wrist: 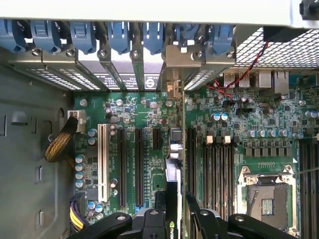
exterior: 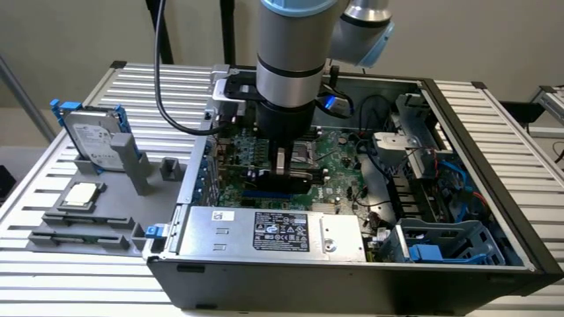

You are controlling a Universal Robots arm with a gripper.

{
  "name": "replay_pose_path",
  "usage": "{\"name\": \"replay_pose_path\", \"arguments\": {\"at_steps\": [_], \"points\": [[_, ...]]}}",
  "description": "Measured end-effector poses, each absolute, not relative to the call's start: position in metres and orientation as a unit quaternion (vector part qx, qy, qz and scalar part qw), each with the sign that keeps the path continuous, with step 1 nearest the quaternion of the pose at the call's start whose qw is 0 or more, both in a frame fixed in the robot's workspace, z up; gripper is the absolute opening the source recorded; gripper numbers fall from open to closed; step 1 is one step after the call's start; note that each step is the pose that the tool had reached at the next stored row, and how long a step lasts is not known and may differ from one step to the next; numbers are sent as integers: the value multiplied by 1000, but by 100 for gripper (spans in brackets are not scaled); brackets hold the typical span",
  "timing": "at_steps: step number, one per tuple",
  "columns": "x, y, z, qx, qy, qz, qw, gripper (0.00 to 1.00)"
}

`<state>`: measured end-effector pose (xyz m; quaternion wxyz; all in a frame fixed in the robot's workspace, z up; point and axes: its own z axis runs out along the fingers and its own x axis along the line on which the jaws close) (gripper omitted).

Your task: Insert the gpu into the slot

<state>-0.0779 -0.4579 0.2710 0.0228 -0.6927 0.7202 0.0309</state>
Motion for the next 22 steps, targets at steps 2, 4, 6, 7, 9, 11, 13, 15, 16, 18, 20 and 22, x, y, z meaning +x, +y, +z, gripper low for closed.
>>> {"name": "replay_pose_path", "arguments": {"at_steps": [2, 4, 6, 7, 9, 11, 13, 15, 16, 18, 20, 22], "points": [[-78, -458, 271, -693, 720, 31, 23, 26], [-78, -458, 270, -693, 720, 31, 22, 26], [-79, -458, 270, -693, 720, 31, 22, 26], [-79, -458, 270, -693, 720, 31, 22, 26], [-79, -458, 269, -693, 720, 31, 22, 26], [-79, -458, 269, -693, 720, 31, 22, 26], [-79, -458, 268, -693, 720, 32, 22, 26], [-79, -458, 268, -693, 720, 32, 22, 26], [-79, -458, 267, -693, 720, 32, 22, 26], [-79, -458, 267, -693, 720, 32, 22, 26], [-79, -458, 266, -693, 720, 32, 21, 26], [-79, -458, 266, -693, 720, 33, 21, 26]]}}
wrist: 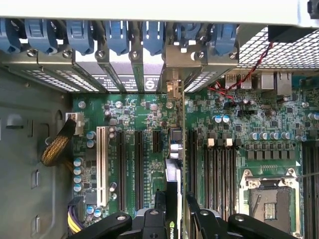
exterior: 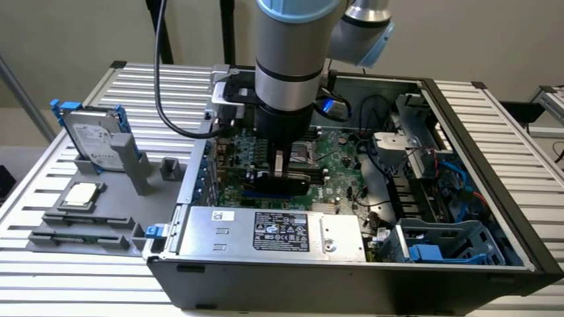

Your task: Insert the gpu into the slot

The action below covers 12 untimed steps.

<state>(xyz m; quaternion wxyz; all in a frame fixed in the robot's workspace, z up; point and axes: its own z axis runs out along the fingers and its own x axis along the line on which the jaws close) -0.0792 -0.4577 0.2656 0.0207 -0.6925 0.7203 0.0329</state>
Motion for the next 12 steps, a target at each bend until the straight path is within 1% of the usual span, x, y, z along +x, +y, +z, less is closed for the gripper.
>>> {"name": "replay_pose_path", "arguments": {"at_steps": [6, 12], "points": [[-79, -458, 263, -693, 720, 34, 20, 26], [-79, -458, 263, -692, 720, 37, 16, 26]]}}
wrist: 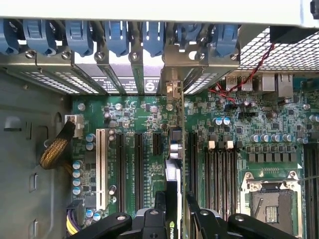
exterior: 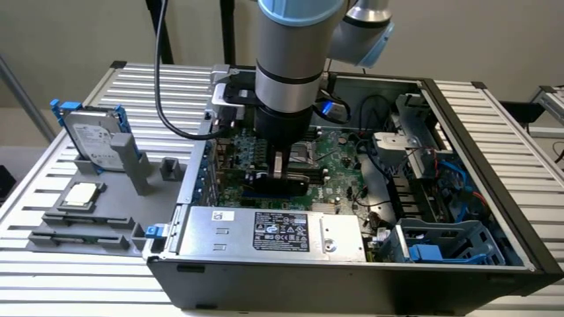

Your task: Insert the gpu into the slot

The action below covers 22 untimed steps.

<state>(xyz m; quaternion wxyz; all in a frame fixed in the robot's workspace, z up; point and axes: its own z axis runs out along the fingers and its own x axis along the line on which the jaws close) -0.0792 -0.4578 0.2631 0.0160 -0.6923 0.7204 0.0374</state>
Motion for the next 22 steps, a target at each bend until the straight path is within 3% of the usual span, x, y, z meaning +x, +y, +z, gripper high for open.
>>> {"name": "replay_pose_path", "arguments": {"at_steps": [22], "points": [[-78, -458, 252, -693, 719, 40, 14, 26]]}}
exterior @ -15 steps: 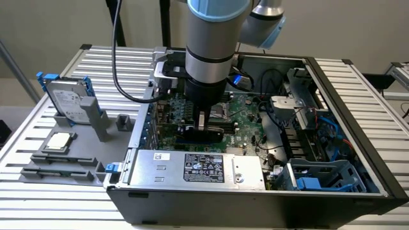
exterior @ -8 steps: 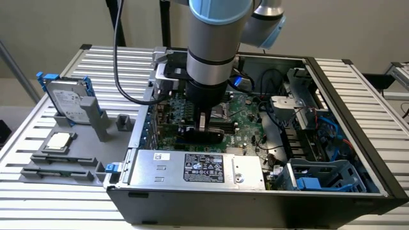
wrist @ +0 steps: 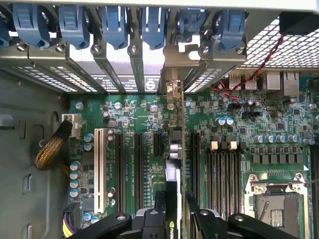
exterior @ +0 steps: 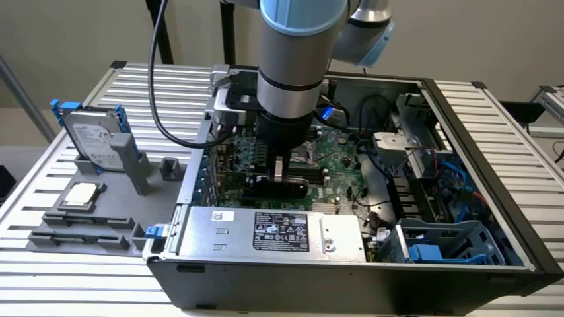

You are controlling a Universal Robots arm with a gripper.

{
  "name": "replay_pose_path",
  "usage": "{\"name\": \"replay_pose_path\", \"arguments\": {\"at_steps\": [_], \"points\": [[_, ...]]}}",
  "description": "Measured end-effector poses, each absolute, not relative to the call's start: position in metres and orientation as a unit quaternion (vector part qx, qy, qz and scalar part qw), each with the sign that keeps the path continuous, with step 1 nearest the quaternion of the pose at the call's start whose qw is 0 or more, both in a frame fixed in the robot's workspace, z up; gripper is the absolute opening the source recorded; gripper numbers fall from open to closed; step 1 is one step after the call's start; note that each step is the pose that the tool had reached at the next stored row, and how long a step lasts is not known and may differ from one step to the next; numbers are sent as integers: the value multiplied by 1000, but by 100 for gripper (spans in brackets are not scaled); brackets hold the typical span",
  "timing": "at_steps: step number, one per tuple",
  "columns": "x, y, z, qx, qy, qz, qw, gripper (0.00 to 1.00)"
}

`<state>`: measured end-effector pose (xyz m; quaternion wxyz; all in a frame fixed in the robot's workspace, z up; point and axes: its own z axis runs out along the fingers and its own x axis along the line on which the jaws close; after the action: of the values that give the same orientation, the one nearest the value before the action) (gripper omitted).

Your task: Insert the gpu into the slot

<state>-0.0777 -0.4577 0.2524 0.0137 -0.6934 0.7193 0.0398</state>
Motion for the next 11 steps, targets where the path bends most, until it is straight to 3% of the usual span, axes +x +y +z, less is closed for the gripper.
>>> {"name": "replay_pose_path", "arguments": {"at_steps": [6, 7, 11], "points": [[-78, -458, 254, -693, 719, 40, 14, 28], [-78, -458, 257, -693, 719, 40, 13, 34], [-78, -458, 274, -693, 719, 40, 13, 34]]}}
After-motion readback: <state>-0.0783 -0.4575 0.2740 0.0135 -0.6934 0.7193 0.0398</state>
